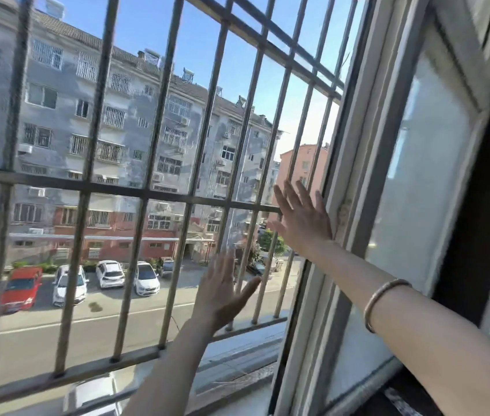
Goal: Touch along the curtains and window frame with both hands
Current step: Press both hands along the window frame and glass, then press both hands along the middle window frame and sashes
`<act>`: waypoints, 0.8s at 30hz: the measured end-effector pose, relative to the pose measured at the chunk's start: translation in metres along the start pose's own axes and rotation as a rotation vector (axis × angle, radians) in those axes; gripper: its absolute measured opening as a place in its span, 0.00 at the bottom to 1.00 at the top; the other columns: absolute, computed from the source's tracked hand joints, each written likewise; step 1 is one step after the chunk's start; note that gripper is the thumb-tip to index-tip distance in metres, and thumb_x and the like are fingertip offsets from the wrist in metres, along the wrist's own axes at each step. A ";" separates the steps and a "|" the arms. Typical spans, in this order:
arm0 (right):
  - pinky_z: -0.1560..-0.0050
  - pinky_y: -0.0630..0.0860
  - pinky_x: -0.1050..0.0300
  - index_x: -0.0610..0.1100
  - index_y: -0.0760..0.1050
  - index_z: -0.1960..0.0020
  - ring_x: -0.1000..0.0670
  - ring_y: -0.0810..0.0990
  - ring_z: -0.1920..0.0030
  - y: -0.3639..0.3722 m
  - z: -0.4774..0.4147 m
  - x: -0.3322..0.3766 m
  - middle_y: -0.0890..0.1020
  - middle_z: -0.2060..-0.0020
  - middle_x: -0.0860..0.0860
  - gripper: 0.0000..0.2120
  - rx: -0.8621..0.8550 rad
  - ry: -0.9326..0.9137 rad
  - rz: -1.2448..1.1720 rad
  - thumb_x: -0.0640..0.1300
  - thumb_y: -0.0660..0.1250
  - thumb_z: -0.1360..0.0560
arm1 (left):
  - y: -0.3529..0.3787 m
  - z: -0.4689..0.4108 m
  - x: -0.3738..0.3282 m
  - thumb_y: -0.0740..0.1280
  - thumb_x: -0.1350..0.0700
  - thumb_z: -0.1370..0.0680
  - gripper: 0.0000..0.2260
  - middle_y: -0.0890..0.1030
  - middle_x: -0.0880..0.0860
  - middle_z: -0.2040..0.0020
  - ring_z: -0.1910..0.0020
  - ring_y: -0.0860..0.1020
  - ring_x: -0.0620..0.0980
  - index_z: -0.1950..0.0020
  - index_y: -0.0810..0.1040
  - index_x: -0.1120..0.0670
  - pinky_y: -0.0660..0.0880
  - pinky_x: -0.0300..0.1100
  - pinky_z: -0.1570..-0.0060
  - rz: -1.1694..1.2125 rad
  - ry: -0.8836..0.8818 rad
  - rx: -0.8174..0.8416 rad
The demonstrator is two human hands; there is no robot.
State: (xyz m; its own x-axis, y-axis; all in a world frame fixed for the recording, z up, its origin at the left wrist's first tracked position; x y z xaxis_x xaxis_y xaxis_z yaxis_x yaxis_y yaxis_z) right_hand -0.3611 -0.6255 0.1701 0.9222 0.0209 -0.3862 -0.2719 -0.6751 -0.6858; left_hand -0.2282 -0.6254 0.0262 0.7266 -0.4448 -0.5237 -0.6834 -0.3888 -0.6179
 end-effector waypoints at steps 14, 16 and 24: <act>0.30 0.34 0.48 0.49 0.30 0.27 0.47 0.35 0.26 -0.032 0.047 0.123 0.35 0.26 0.51 0.34 -0.019 -0.207 -0.608 0.56 0.48 0.21 | -0.122 0.100 0.011 0.55 0.37 0.25 0.38 0.40 0.55 0.24 0.25 0.43 0.54 0.26 0.38 0.53 0.48 0.57 0.27 -0.442 -0.258 -0.134; 0.29 0.35 0.47 0.49 0.30 0.27 0.46 0.36 0.25 -0.038 0.054 0.131 0.35 0.25 0.50 0.34 -0.038 -0.254 -0.699 0.56 0.49 0.21 | -0.133 0.118 0.000 0.55 0.38 0.24 0.37 0.40 0.55 0.24 0.25 0.42 0.54 0.26 0.38 0.53 0.45 0.55 0.27 -0.512 -0.313 -0.167; 0.27 0.37 0.44 0.48 0.30 0.27 0.44 0.37 0.25 -0.079 0.104 0.175 0.36 0.25 0.48 0.34 -0.049 -0.477 -0.880 0.58 0.46 0.21 | -0.175 0.204 -0.035 0.56 0.37 0.26 0.37 0.48 0.57 0.23 0.25 0.48 0.55 0.25 0.45 0.55 0.47 0.48 0.28 -0.714 -0.465 -0.331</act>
State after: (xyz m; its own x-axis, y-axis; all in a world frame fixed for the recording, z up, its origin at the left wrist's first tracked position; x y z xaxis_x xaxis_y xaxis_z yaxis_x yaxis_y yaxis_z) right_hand -0.2067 -0.4919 0.0925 0.5797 0.8142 0.0321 0.4759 -0.3064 -0.8244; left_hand -0.1195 -0.3773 0.0325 0.8910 0.3321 -0.3096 0.0057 -0.6900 -0.7238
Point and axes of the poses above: each hand's wrist, its own z-axis away from the middle knuckle, its own y-axis out of the palm, x = y × z, the point moved 2 cm from there along -z, towards the middle knuckle
